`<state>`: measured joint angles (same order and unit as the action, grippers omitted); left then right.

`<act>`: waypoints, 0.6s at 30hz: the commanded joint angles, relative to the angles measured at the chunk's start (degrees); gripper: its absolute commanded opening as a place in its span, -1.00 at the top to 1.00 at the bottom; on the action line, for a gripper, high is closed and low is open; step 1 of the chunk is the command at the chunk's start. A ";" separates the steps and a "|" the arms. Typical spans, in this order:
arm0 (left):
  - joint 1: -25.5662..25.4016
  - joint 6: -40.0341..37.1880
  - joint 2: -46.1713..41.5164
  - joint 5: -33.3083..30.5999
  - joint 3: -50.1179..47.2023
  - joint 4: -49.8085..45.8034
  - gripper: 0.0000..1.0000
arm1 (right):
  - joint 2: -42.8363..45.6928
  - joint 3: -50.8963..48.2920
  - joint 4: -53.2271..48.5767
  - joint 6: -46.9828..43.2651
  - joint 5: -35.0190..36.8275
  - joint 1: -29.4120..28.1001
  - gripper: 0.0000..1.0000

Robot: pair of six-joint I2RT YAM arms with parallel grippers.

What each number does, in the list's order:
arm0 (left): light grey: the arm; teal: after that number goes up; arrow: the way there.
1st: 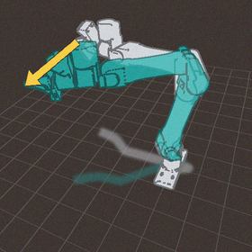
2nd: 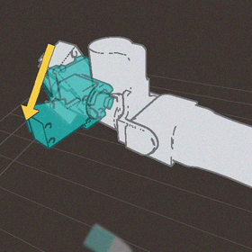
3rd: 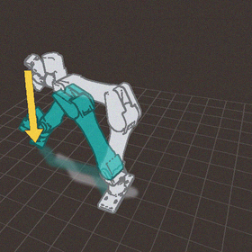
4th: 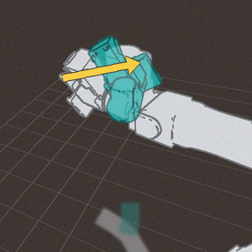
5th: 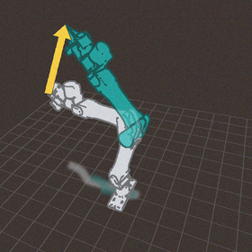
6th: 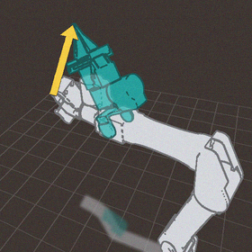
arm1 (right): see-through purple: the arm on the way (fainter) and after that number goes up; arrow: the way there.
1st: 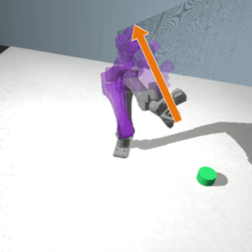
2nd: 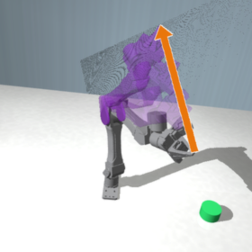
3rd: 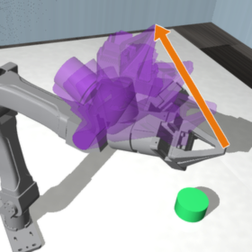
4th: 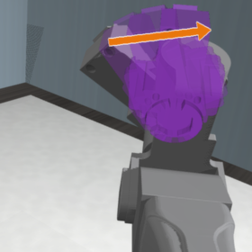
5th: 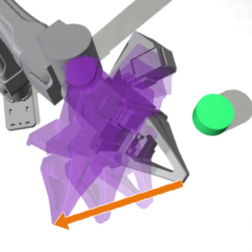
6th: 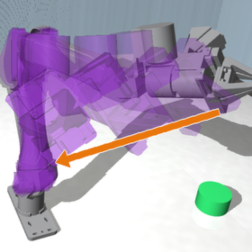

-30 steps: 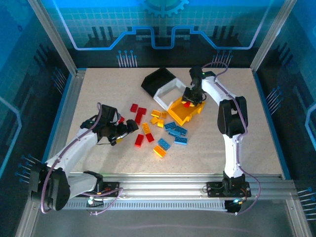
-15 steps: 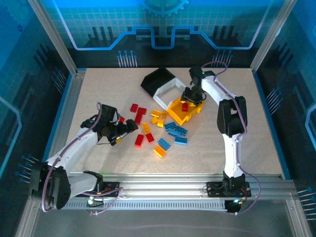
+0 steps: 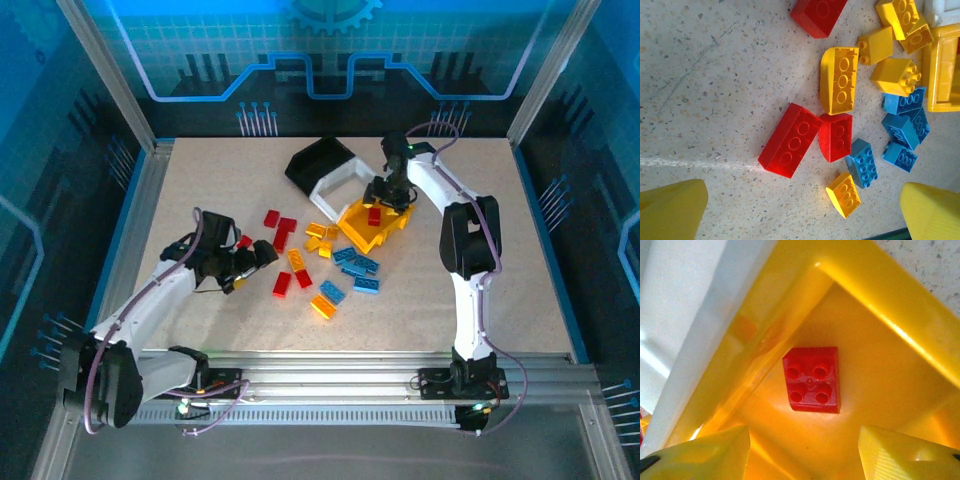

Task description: Sort the legos into containers by color

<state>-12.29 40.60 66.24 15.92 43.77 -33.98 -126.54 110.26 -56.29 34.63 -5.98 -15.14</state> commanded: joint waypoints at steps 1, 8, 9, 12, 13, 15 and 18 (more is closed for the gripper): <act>0.65 0.27 -2.00 0.59 -0.93 0.44 -0.98 | 4.96 -0.45 -2.29 -0.35 1.62 -1.58 -0.24; 1.28 0.18 -4.23 1.30 -1.99 0.91 -0.98 | 11.62 -3.26 -2.15 -2.83 1.93 -4.45 -0.27; 1.32 0.23 -4.52 1.42 -2.15 0.93 -0.98 | 12.49 -3.74 -2.32 -3.55 2.23 -5.10 -0.28; 1.48 0.35 -5.73 1.65 -2.96 1.02 -0.98 | 15.27 -5.66 -3.95 -5.46 4.08 -7.65 -0.29; 1.61 0.36 -6.20 1.76 -3.39 1.02 -0.98 | 16.18 -6.68 -4.31 -5.84 4.45 -8.55 -0.30; 1.76 0.36 -6.90 2.08 -3.99 1.07 -0.98 | 18.39 -9.38 -4.16 -6.43 4.96 -10.04 -0.31; 2.24 0.23 -7.80 2.58 -4.65 0.85 -0.98 | 21.98 -14.14 -2.67 -7.59 4.43 -12.42 -0.32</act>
<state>-10.98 40.60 59.90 16.62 40.25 -33.12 -107.53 99.42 -57.45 29.39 -2.22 -26.04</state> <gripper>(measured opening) 0.989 0.656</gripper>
